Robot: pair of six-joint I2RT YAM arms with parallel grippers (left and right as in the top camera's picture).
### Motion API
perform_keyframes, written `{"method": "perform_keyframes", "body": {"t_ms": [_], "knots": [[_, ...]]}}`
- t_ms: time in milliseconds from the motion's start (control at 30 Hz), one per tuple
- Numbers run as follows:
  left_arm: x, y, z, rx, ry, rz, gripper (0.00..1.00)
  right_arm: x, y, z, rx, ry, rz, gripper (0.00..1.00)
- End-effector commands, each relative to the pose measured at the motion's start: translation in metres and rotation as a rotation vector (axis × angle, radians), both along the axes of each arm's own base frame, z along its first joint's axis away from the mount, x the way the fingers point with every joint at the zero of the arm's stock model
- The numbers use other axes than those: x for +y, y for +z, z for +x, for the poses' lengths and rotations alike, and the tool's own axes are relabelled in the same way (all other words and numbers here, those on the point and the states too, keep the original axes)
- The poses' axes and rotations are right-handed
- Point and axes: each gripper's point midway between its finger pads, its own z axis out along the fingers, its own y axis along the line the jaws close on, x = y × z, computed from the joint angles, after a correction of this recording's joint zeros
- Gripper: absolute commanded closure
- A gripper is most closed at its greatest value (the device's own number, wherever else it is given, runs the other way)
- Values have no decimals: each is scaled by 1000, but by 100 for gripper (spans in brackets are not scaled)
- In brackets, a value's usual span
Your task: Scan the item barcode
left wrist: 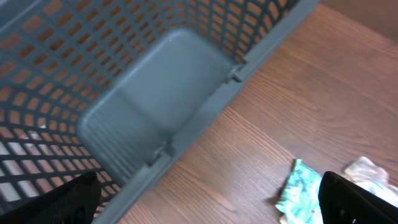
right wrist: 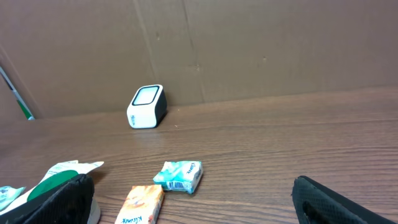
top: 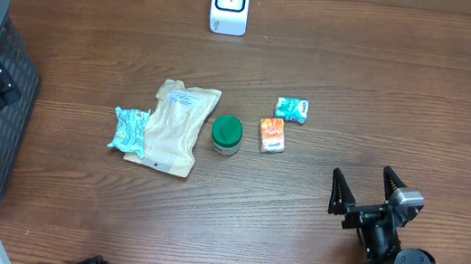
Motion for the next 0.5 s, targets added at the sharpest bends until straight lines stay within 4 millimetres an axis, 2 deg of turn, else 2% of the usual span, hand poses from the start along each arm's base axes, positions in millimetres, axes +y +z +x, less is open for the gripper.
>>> {"method": "perform_keyframes", "body": {"t_ms": [0,467], "knots": [[10,1,-1,24,23,35,0,-1,-2,0,-3,-8,-3,0],[14,-12,7,65,22,13,0,-1,-2,0,-3,-8,-3,0]]}}
